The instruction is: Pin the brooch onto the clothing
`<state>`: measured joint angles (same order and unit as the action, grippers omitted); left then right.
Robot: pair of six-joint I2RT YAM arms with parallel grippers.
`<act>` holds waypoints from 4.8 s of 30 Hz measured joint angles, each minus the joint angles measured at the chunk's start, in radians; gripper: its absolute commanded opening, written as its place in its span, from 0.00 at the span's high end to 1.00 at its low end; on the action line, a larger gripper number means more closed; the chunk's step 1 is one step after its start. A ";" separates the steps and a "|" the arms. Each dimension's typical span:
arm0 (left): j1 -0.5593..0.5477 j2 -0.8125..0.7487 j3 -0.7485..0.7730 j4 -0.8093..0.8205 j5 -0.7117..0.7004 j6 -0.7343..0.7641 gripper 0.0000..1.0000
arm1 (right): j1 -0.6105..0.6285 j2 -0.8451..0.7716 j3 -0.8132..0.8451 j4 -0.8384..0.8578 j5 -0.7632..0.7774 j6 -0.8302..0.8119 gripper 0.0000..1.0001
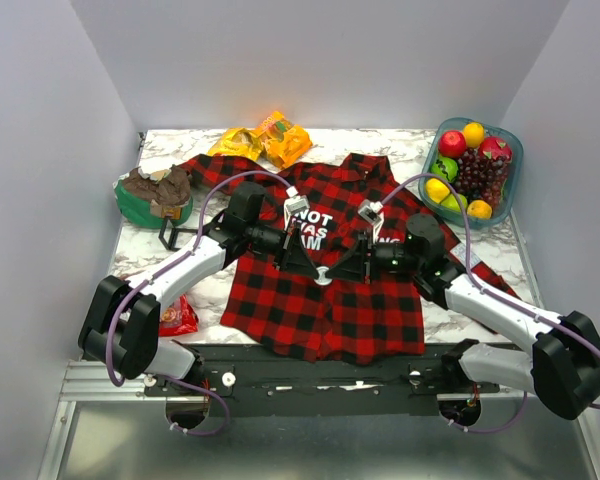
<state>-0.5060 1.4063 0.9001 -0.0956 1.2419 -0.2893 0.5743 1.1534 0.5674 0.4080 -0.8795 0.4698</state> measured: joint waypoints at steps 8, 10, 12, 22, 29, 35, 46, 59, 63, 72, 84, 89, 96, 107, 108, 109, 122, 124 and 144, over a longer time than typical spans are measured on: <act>0.000 0.000 -0.002 -0.006 -0.015 0.001 1.00 | 0.019 0.009 0.000 0.002 0.005 0.002 0.69; 0.000 0.000 -0.002 -0.013 -0.019 0.002 1.00 | 0.024 0.011 0.000 0.001 0.010 0.001 0.69; 0.000 0.002 -0.002 -0.014 -0.019 0.004 1.00 | 0.030 0.012 0.000 0.000 0.019 0.000 0.69; 0.000 0.002 -0.002 -0.028 -0.027 0.013 1.00 | 0.054 0.031 0.004 0.000 0.054 0.000 0.73; -0.002 0.005 -0.002 -0.044 -0.030 0.025 1.00 | 0.060 0.039 0.004 0.000 0.064 0.001 0.81; -0.005 0.005 -0.002 -0.047 -0.030 0.039 1.00 | 0.061 0.039 0.004 0.000 0.072 0.003 0.86; -0.005 0.005 -0.001 -0.063 -0.063 0.061 1.00 | 0.073 0.038 0.035 -0.102 0.137 -0.040 0.90; -0.015 0.006 0.010 -0.100 -0.089 0.096 1.00 | 0.081 -0.045 0.053 -0.237 0.185 -0.077 0.40; -0.024 0.006 0.010 -0.127 -0.091 0.109 1.00 | 0.080 -0.126 0.059 -0.247 0.183 -0.064 0.35; -0.062 0.006 0.011 -0.163 -0.090 0.138 1.00 | 0.080 -0.148 0.112 -0.280 0.183 -0.077 0.39; -0.084 0.003 0.016 -0.185 -0.086 0.163 1.00 | 0.080 -0.049 0.114 -0.329 0.090 -0.105 0.55; -0.085 0.003 0.019 -0.191 -0.086 0.169 1.00 | 0.080 -0.037 0.114 -0.329 0.070 -0.105 0.60; -0.085 0.003 0.019 -0.204 -0.085 0.174 1.00 | 0.079 -0.017 0.114 -0.315 0.061 -0.103 0.62; -0.085 0.003 0.020 -0.207 -0.085 0.181 1.00 | 0.079 0.034 0.101 -0.297 0.055 -0.101 0.74; -0.085 0.003 0.020 -0.207 -0.085 0.182 1.00 | 0.079 0.034 0.099 -0.296 0.054 -0.101 0.74; -0.085 0.003 0.020 -0.209 -0.085 0.184 1.00 | 0.079 0.034 0.097 -0.295 0.054 -0.098 0.75; -0.096 0.003 0.034 -0.249 -0.087 0.218 1.00 | 0.079 0.034 0.087 -0.269 0.029 -0.076 0.82; -0.099 0.003 0.037 -0.256 -0.087 0.224 1.00 | 0.079 0.034 0.085 -0.267 0.023 -0.071 0.81; -0.113 0.010 0.058 -0.313 -0.094 0.270 0.76 | 0.079 0.034 0.064 -0.229 0.003 -0.040 0.99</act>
<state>-0.6193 1.4158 0.9577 -0.4084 1.1481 -0.0193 0.6529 1.1877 0.6319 0.1791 -0.8768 0.4297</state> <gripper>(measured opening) 0.012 0.020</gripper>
